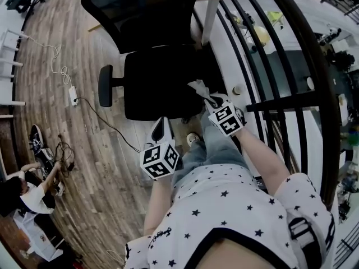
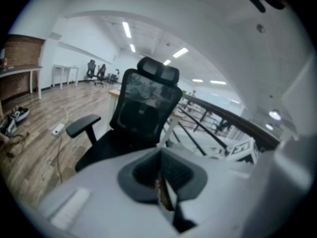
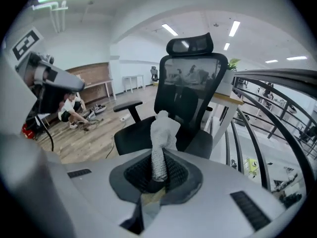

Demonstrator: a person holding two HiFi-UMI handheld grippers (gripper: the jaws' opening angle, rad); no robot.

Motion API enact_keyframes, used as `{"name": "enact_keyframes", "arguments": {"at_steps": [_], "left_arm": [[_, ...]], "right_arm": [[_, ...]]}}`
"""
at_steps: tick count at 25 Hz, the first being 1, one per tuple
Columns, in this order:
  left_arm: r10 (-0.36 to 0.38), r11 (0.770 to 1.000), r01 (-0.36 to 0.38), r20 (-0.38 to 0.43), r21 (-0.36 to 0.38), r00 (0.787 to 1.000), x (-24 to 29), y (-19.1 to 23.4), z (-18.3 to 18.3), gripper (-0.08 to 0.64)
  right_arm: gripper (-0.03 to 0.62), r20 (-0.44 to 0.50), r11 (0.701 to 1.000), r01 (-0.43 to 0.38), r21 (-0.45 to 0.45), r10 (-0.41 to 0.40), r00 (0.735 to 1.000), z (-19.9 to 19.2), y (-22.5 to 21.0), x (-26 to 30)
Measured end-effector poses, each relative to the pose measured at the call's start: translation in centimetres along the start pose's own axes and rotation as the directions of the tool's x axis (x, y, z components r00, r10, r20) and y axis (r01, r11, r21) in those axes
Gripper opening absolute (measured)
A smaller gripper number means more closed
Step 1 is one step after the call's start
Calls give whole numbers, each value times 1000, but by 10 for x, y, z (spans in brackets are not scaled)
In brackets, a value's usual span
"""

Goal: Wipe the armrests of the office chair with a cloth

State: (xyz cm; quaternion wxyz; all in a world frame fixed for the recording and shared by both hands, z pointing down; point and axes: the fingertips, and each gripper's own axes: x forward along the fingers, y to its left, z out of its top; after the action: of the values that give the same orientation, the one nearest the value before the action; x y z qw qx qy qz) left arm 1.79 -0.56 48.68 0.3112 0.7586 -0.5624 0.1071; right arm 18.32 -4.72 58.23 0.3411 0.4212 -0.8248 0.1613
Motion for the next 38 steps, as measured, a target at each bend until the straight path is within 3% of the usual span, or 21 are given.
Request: {"name": "enact_keyframes", "arguments": {"at_steps": [3,11,17,31,38], "left_arm": [[-10,1000,10,18,1,1000,-4,-1,4,6],[-21,1000,21,58,7,998,-11,1,18,6],[-31,999,30,92,16,995,-17,-2,29,6],[16,1000,-18,163,8,987,-33,9,48,6],[136,990,-124,202,-73,970,-55,38,50,6]], "right_arm": [[32,91,1000,-4,28,2,996,24,10,-19],[32,219,996,-68,63,52,974,68,45,-64],[32,309,994,-98,40,81,947,95,62,-90],[32,381,987,-159,19,139,914,118,73,-107],[32,377,959,-278,-55,277,884,140,100,-91]]}}
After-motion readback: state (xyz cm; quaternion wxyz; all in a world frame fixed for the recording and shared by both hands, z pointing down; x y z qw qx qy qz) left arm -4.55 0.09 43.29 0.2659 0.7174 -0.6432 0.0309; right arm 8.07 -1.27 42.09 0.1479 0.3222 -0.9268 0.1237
